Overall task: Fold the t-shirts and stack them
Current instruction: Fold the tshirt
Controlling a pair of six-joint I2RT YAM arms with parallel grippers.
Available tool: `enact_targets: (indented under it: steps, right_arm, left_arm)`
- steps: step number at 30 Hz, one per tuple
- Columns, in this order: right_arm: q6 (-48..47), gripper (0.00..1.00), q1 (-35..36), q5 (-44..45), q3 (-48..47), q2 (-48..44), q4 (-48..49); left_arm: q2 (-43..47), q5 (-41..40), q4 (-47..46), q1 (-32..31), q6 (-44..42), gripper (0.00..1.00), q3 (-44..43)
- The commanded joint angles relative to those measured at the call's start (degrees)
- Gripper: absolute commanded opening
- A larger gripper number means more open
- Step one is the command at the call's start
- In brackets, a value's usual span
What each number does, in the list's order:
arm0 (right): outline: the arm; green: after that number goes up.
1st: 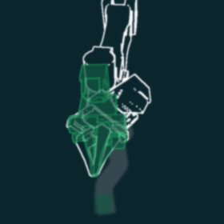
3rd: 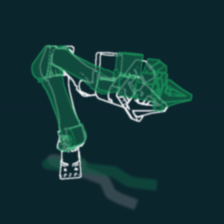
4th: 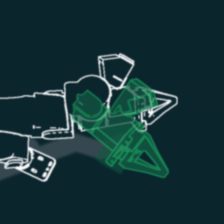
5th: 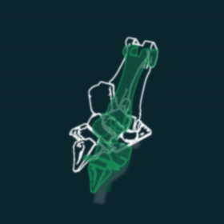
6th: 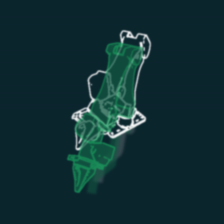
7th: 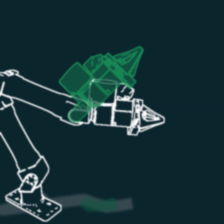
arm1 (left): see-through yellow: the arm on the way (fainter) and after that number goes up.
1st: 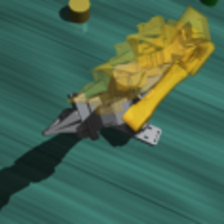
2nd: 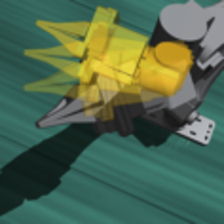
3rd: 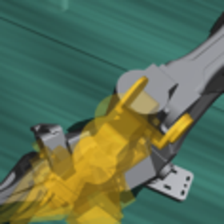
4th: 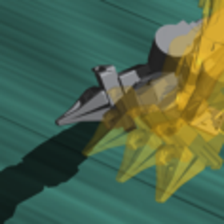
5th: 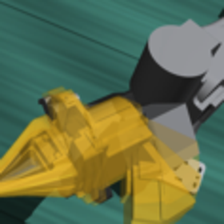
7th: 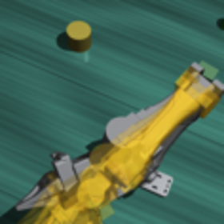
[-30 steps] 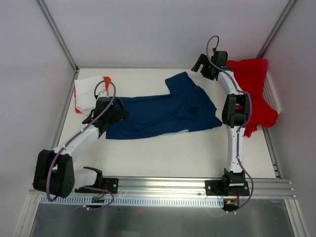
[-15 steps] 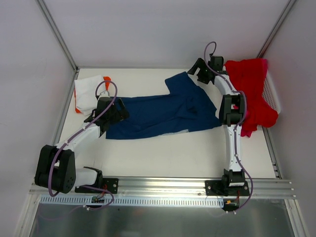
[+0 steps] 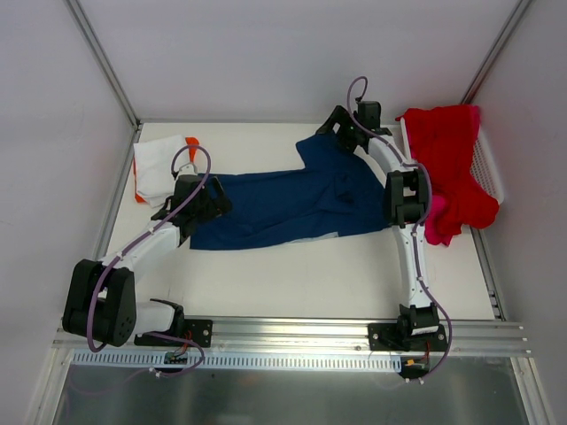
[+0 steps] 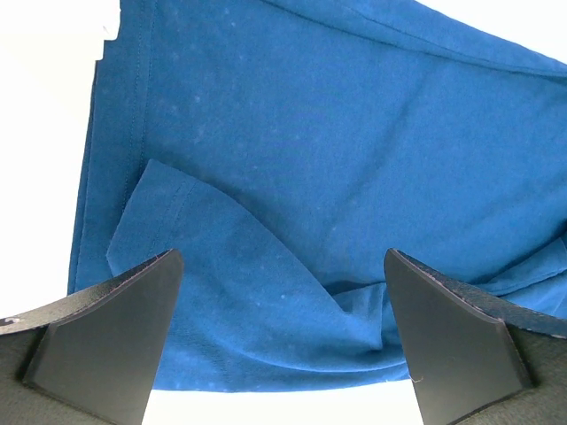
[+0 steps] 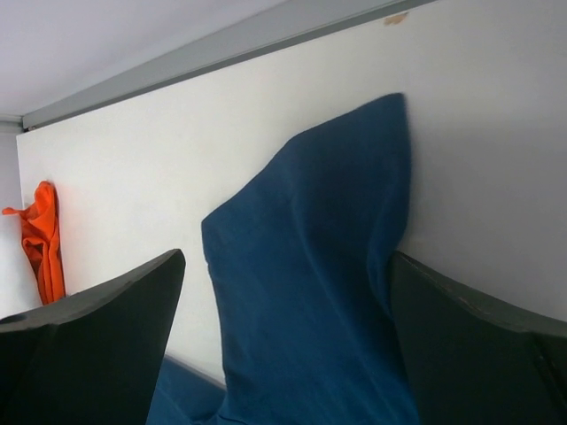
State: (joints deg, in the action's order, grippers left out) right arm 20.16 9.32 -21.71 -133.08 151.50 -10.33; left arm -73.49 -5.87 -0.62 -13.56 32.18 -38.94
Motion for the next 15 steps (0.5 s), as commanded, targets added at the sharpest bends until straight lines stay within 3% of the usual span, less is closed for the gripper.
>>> enact_targets:
  steps: [1,5,7,8,9,10,15]
  right_arm:
    - [0.49,1.0,0.87,-0.79,-2.19,0.46,0.66]
    - [0.05,0.93,0.79,-0.61,-1.92,0.11,0.57]
    - [-0.12,0.63,0.87,-0.61,-1.84,0.02,0.83]
    - [-0.12,0.27,0.87,-0.52,-1.84,0.02,0.84]
    - [-0.21,0.08,0.87,-0.35,-1.84,0.02,0.75]
    - [-0.3,0.0,0.79,0.0,-1.84,-0.06,0.66]
    - [-0.83,0.0,0.7,0.18,-1.75,-0.33,0.48]
  left_arm:
    - [1.07,0.6,-1.4,-0.59,0.07,0.99,0.7]
    - [1.86,0.16,-1.31,-0.59,-0.19,0.99,0.97]
    - [2.04,-0.11,-1.4,-0.5,-0.28,0.99,0.88]
    - [2.04,-0.11,-1.4,-0.59,-0.45,0.99,0.88]
    - [2.13,-0.11,-1.31,-0.59,-0.46,0.99,0.97]
    - [2.21,-0.19,-1.31,-0.5,-0.54,0.99,0.97]
    - [1.86,-0.37,-1.4,-0.59,-0.63,0.99,0.97]
